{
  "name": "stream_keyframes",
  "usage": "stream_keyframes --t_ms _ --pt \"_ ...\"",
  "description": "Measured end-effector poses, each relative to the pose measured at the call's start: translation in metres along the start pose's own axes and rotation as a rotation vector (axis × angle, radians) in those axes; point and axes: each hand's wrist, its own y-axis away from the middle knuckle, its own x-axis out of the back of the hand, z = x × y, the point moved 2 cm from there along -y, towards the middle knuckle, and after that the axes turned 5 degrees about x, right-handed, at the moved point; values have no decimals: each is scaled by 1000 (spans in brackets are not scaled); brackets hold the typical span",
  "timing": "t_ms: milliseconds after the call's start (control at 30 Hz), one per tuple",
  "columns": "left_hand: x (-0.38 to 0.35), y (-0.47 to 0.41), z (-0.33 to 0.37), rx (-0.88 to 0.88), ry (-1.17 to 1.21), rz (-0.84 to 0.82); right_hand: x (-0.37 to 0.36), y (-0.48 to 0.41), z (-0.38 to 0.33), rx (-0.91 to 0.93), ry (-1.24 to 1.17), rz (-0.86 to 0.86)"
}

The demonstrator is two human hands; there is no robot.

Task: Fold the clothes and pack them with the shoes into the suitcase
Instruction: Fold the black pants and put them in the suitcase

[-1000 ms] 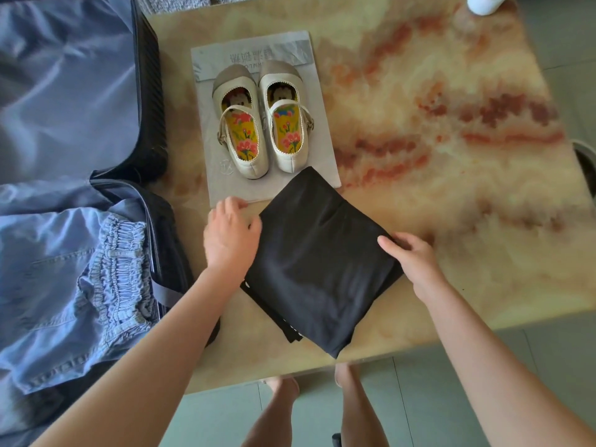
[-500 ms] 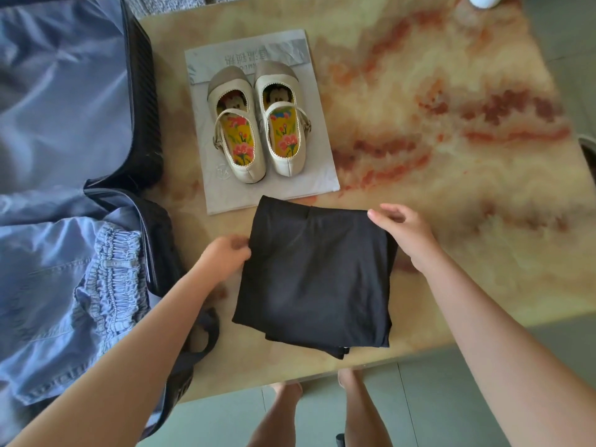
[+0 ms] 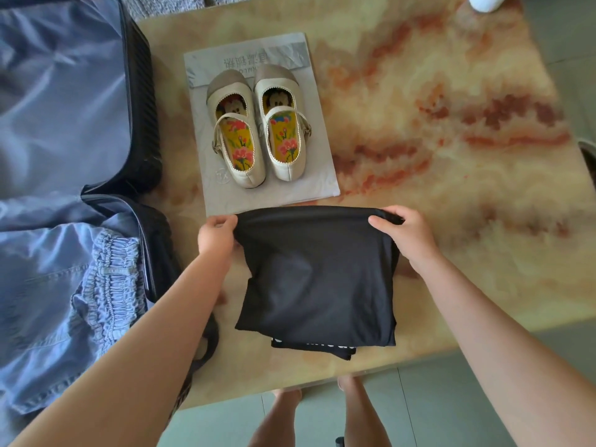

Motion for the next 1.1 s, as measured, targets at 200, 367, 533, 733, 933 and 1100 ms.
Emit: stream_keyframes --t_ms 200,367,533,733,933,1100 --pt "5 19 -1 -28 -280 -254 13 30 13 -166 -39 -14" --pt "0 46 -43 -39 -407 -419 1 81 39 -95 -27 -145" --pt "1 56 -63 -121 -343 -343 -12 96 35 68 -37 -66" --pt "7 69 -63 -413 -195 -337 -17 101 26 149 83 -88" --pt "16 67 -72 -404 -251 -442 -18 107 28 -50 60 -160" --pt "22 67 -82 -301 -183 -513 -19 109 38 -162 -95 -118"
